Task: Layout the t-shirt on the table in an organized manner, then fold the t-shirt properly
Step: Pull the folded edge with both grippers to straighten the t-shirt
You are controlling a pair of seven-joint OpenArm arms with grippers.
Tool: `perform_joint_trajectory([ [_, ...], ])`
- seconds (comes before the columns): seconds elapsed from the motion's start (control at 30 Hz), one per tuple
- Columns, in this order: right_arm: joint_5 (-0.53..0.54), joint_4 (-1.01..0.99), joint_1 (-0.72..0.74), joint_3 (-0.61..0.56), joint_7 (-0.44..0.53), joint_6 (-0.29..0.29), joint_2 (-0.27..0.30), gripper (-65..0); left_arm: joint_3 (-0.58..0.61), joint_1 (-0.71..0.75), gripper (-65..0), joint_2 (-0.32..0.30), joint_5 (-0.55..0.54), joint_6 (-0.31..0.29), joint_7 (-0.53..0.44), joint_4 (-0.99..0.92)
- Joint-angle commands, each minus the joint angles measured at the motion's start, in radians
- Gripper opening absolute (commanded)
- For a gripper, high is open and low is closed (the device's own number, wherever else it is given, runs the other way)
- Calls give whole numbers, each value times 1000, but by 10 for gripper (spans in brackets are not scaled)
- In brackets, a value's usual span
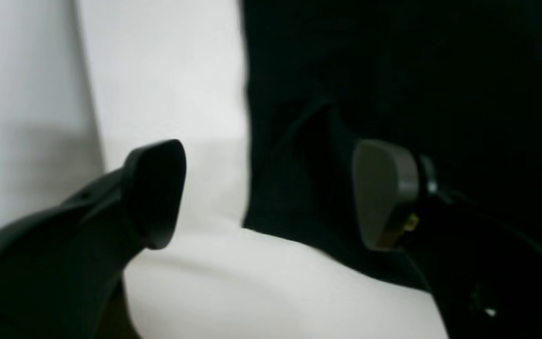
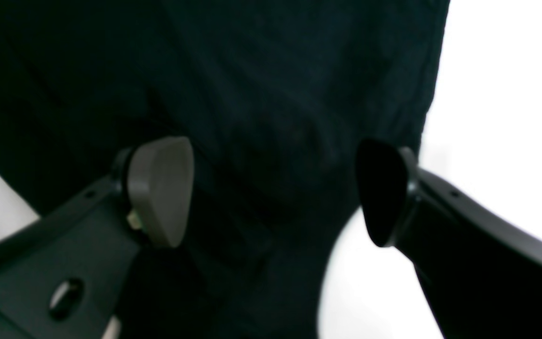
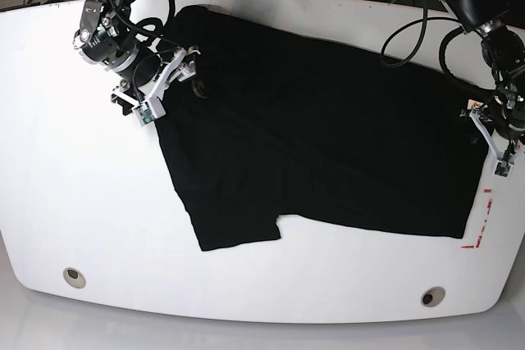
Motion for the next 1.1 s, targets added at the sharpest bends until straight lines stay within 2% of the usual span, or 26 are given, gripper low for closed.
perform_joint_trajectory([
  [0.0, 20, 23, 7, 3, 19, 4, 3, -135, -1, -25, -129, -34, -7, 2, -11, 22],
  [0.17, 20, 23, 5, 0, 19, 4, -2, -135, -8, -47, -131, -40, -9, 2, -9, 25],
  [0.33, 20, 34, 5, -55, 19, 4, -15, -138, -28, -35, -132, -62, -15, 2, -9, 83],
  [0.57, 18, 45, -24, -170, 20, 4, -14, -140, 9, 70, -140, 7, -17, 2, -28, 177],
  [0.67, 15, 45, -39, -182, 20, 4, -15, -141, 10, 116, -200, 41, -15, 2, -66, 198],
  [0.77, 15, 43, -59, -187, 20, 4, -17, -141, 9, 154, -303, 67, -15, 2, -115, 197],
  [0.87, 14, 43, -75, -187, 22, 4, -17, -141, 9, 182, -376, 83, -14, 2, -177, 191],
  [0.93, 12, 42, -81, -185, 22, 4, -14, -141, 10, 202, -404, 95, -14, 2, -220, 178],
  [1.07, 11, 34, -98, -182, 22, 4, -9, -141, 9, 219, -410, 101, -11, 2, -281, 132],
])
